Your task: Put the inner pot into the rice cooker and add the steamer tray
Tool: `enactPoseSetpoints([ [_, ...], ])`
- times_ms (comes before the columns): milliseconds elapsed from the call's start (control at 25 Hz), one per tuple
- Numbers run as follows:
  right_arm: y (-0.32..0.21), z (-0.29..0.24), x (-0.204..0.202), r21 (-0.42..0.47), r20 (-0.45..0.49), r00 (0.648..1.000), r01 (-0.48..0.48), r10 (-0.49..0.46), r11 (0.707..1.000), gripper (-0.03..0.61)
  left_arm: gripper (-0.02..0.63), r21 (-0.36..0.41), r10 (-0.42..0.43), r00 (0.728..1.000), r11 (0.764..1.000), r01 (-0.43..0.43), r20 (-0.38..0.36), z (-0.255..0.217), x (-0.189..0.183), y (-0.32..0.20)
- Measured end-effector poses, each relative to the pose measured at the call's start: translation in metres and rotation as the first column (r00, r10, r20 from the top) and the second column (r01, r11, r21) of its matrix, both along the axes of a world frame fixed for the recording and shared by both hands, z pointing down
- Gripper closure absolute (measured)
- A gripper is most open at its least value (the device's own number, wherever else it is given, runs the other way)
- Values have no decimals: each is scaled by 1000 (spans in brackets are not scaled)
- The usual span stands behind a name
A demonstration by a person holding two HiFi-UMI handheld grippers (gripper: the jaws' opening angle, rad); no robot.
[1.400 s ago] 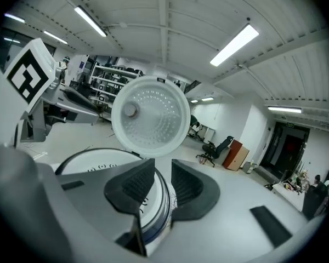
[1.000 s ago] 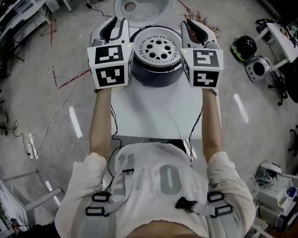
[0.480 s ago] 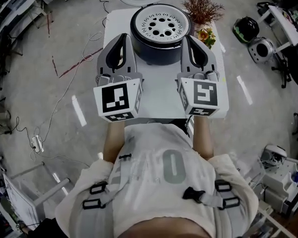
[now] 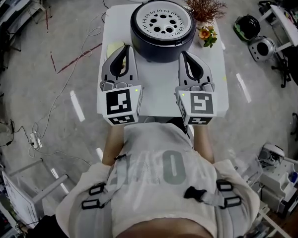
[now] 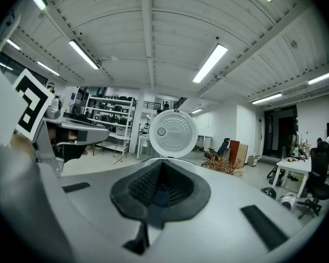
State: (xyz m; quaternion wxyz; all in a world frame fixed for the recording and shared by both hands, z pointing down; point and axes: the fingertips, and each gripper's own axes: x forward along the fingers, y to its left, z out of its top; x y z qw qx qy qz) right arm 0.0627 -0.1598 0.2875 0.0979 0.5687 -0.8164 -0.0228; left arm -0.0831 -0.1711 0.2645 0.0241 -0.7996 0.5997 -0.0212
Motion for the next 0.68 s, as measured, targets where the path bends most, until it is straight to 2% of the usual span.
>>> enactPoseSetpoints([
  [680, 8, 11, 9, -29, 16, 1000, 7, -7, 1000, 571, 594, -48, 21, 1000, 999, -21, -7, 15, 9, 5],
])
